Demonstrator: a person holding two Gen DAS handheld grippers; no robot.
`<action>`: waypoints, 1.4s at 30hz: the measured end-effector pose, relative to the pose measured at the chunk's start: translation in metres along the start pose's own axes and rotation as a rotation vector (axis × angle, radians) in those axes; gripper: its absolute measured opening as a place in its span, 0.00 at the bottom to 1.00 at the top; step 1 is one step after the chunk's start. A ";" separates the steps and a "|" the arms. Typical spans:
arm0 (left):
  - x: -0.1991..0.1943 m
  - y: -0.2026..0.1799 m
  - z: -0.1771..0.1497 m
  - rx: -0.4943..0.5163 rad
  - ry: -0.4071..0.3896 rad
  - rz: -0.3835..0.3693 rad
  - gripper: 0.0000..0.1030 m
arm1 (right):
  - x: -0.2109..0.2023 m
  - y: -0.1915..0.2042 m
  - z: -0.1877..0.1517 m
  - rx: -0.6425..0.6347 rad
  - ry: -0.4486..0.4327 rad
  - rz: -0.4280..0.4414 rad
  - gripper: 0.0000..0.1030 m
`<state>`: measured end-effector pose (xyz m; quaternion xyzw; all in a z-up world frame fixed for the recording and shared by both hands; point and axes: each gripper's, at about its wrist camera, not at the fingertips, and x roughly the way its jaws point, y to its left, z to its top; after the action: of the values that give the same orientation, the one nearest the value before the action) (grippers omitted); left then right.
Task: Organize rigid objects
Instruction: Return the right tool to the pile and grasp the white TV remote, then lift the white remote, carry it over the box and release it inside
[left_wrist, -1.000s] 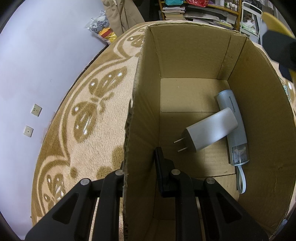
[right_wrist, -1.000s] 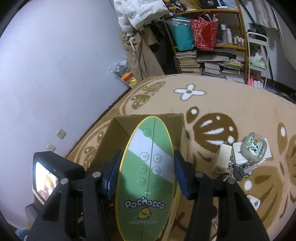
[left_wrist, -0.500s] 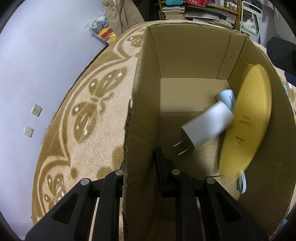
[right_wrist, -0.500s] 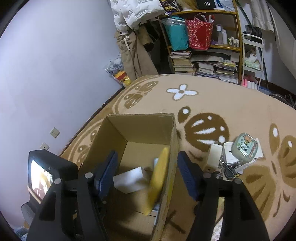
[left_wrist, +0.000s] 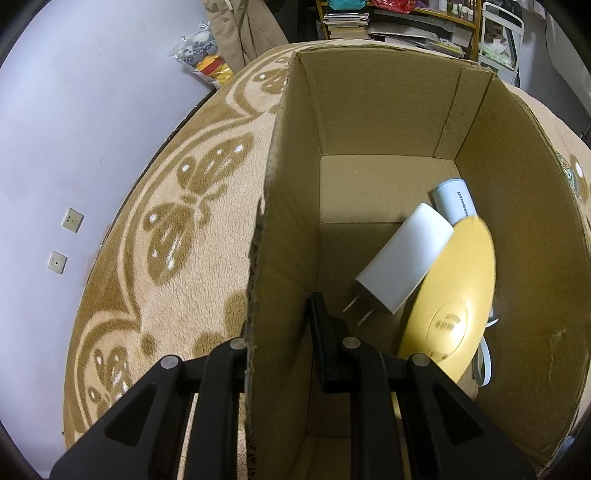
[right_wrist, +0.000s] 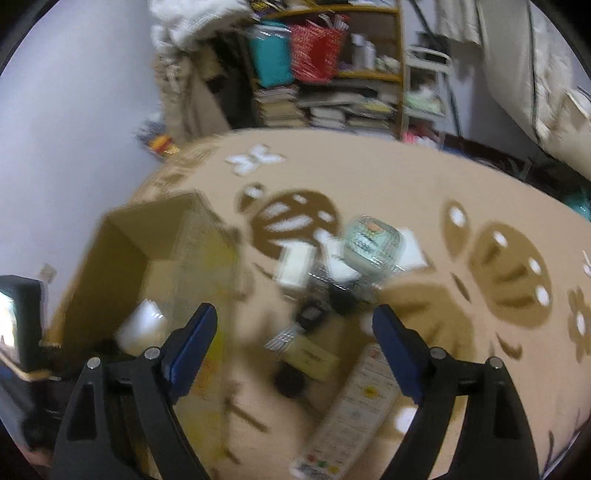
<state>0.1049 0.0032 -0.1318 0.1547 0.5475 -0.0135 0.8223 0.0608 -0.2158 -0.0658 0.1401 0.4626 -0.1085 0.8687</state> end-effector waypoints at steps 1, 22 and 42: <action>0.000 0.000 0.000 0.001 0.000 0.000 0.17 | 0.002 -0.006 -0.003 0.010 0.010 -0.017 0.88; 0.000 0.000 0.001 0.008 -0.001 0.006 0.17 | 0.062 -0.043 -0.057 0.078 0.307 -0.092 0.55; -0.001 -0.002 0.002 0.011 -0.001 0.008 0.17 | 0.033 -0.019 -0.043 -0.009 0.033 -0.017 0.43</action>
<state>0.1056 0.0009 -0.1307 0.1615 0.5462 -0.0134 0.8218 0.0396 -0.2212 -0.1185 0.1339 0.4786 -0.1116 0.8606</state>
